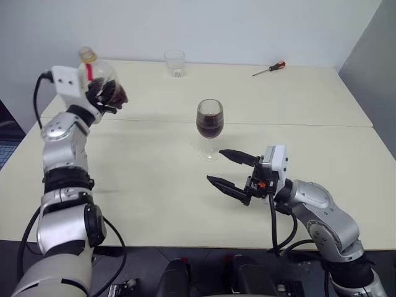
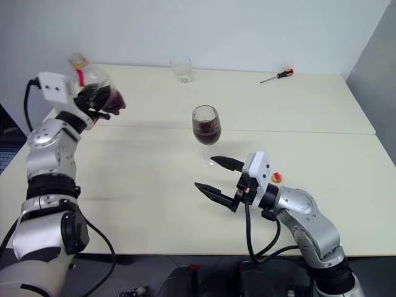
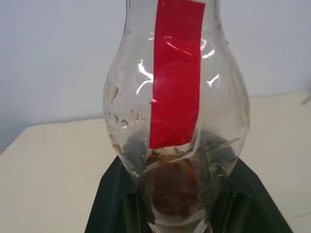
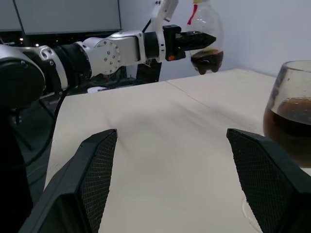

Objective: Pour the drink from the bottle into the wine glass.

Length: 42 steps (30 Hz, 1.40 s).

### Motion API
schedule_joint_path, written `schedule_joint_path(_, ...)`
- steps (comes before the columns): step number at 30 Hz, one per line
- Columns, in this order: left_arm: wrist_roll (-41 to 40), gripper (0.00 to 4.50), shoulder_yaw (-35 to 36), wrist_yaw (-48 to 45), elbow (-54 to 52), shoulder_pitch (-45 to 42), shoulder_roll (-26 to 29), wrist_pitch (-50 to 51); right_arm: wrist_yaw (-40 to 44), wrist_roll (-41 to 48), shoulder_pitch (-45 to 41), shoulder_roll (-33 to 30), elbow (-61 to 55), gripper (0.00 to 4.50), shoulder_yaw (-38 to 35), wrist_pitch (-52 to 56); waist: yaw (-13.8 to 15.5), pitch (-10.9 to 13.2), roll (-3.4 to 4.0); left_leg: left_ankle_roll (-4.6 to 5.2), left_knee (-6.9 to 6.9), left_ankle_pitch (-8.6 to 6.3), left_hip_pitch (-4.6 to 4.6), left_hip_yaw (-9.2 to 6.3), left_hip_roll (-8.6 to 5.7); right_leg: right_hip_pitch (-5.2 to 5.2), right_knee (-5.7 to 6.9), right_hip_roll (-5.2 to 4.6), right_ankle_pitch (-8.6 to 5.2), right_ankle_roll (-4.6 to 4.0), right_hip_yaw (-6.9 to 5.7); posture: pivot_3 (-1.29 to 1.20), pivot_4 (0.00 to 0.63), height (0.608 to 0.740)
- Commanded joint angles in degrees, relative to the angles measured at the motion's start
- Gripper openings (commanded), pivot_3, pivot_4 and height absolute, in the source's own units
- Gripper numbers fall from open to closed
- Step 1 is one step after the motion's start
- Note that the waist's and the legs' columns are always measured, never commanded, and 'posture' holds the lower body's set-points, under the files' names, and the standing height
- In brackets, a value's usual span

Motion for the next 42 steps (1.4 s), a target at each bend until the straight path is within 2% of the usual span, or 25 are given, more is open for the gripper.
schedule_joint_path(1, -3.2, 1.24, 2.7, 3.3, -6.9, 3.6, -1.3, 1.3, 0.3, 1.6, -0.6, -0.3, -1.8, 3.86, -1.0, 0.6, 0.1, 0.0, -0.06, 0.00, 0.03, 0.00, 0.00, -0.02, -0.01, 0.02, 0.00, 0.00, 0.00, 0.00, -0.01, 0.00, 0.150, 0.740)
schedule_joint_path(8, -5.9, 1.24, 3.2, 6.5, -12.8, 11.2, -5.0, 4.3, -0.4, 1.2, -0.4, -0.3, 0.0, 3.86, -1.3, 1.6, 0.1, -0.1, -0.20, 0.01, 0.12, -0.01, -0.01, -0.08, -0.04, 0.07, 0.01, 0.00, 0.00, 0.00, -0.06, 0.00, 0.150, 0.740)
schedule_joint_path(19, -6.9, 1.24, 1.2, 7.2, -16.0, 12.7, -7.6, 7.7, -1.5, 0.1, -0.3, 0.2, 1.5, 3.86, -1.1, 1.2, 0.0, -0.1, -0.24, 0.01, 0.11, -0.01, 0.00, -0.05, -0.06, 0.07, 0.00, 0.04, 0.00, 0.00, -0.04, 0.00, 0.150, 0.740)
schedule_joint_path(27, -2.6, 1.24, -2.7, 8.8, -13.2, 13.1, -6.5, 9.6, -2.7, -0.6, -1.0, 1.6, 2.7, 3.86, -1.5, 1.1, 0.0, -0.2, -0.24, 0.01, 0.10, -0.01, 0.01, -0.03, -0.09, 0.07, 0.00, 0.05, 0.00, 0.00, -0.02, 0.00, 0.150, 0.740)
schedule_joint_path(42, 0.7, 1.24, -4.7, 9.6, -12.5, 14.5, -5.4, 8.2, -3.4, -1.2, -3.1, 3.0, 4.6, 3.86, -1.8, 1.0, 0.0, -0.1, -0.24, 0.01, 0.06, -0.01, 0.01, -0.04, -0.08, 0.07, -0.02, 0.05, 0.00, 0.00, -0.02, 0.00, 0.150, 0.740)
